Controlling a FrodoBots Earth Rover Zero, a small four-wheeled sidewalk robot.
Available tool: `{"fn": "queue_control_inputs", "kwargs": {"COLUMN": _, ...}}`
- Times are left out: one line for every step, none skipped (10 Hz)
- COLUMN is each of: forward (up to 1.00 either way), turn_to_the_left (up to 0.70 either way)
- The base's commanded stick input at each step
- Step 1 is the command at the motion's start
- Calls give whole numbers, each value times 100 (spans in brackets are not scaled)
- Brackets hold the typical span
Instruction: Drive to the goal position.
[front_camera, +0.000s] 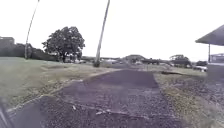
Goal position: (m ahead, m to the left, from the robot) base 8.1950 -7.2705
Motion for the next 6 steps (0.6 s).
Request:
{"fn": "queue_control_inputs", "kwargs": {"forward": 85, "turn_to_the_left": -1}}
{"fn": "queue_control_inputs", "kwargs": {"forward": 85, "turn_to_the_left": -6}}
{"fn": "queue_control_inputs", "kwargs": {"forward": 85, "turn_to_the_left": -13}}
{"fn": "queue_control_inputs", "kwargs": {"forward": 85, "turn_to_the_left": -19}}
{"fn": "queue_control_inputs", "kwargs": {"forward": 85, "turn_to_the_left": -26}}
{"fn": "queue_control_inputs", "kwargs": {"forward": 85, "turn_to_the_left": -30}}
